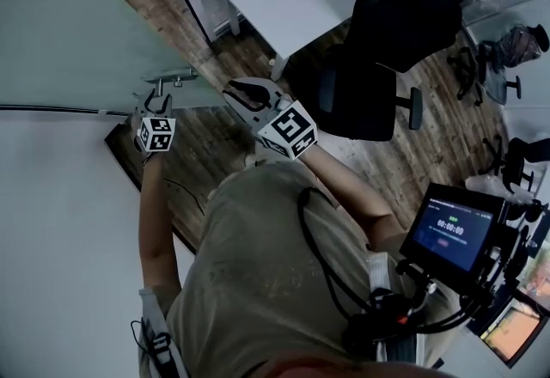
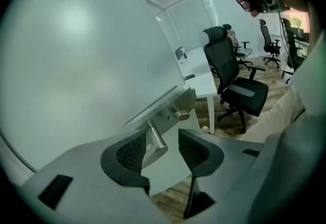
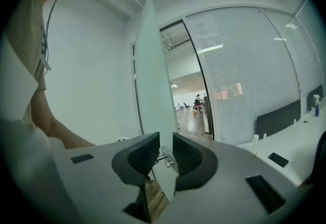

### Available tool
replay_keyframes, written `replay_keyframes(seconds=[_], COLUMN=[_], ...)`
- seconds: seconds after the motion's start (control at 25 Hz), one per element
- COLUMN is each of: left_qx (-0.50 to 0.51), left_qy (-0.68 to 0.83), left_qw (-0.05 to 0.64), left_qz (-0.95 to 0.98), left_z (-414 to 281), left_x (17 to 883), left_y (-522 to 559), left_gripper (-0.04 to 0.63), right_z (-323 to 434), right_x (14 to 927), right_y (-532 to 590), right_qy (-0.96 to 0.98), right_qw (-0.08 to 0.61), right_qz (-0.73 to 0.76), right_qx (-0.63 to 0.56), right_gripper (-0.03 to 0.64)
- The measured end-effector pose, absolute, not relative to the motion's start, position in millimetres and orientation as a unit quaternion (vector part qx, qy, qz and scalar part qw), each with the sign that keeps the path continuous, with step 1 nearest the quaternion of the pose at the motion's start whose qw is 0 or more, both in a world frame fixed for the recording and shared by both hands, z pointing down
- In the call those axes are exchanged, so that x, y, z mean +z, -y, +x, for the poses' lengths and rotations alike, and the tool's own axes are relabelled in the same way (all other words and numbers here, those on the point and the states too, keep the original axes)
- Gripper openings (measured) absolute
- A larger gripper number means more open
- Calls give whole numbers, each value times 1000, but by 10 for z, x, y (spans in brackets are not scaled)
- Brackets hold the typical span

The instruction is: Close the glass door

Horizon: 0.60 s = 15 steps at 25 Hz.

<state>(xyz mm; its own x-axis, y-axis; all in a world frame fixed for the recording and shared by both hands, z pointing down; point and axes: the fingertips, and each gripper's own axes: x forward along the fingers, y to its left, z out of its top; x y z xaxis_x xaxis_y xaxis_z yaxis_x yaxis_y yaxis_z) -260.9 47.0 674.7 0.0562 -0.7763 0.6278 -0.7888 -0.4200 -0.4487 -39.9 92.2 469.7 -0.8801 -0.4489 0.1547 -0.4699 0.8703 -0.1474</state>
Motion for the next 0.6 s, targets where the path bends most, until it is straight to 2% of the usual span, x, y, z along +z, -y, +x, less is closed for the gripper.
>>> replay_keyframes(seconds=[0.6], left_qx=[546], left_qy=[529], left_qw=[29], left_qz=[649], left_z=[-2844], left_x=[7181], left_y=[143], left_gripper=[189], right_z=[-238], right_x=[4525], right_y=[349], right_qy=[976], right_qw=[47], right_qz=[189], right_qx=[97], right_gripper=[72])
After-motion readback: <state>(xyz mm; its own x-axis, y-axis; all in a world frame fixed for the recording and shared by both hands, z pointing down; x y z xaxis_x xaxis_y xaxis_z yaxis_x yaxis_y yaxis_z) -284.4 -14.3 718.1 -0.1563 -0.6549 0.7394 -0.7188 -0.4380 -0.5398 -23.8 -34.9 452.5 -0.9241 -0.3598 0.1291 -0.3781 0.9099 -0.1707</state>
